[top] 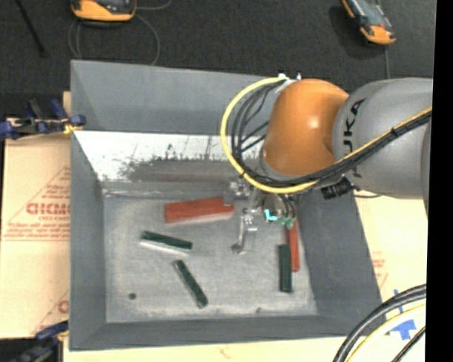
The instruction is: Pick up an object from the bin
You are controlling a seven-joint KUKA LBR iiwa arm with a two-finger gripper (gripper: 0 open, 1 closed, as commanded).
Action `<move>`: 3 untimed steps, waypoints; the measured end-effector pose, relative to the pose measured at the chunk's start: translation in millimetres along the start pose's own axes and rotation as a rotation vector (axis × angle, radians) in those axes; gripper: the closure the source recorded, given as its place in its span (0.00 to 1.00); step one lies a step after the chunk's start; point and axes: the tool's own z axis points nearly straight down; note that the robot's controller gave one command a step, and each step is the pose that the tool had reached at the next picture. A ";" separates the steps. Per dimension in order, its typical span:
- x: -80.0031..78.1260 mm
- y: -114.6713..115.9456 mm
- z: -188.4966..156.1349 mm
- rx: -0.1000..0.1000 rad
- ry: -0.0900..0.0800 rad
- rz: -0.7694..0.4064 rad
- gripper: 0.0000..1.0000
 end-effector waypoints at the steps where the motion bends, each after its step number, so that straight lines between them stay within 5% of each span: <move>1: -1.8 0.0 -3.9 0.000 -0.008 0.001 0.00; 2: -42.8 16.9 65.8 0.001 -0.016 -0.061 0.00; 3: -55.4 23.5 69.7 0.001 -0.005 -0.092 0.00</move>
Offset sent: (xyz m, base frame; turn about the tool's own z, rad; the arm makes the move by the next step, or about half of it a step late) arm 0.0571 0.0271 -0.1062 -0.0940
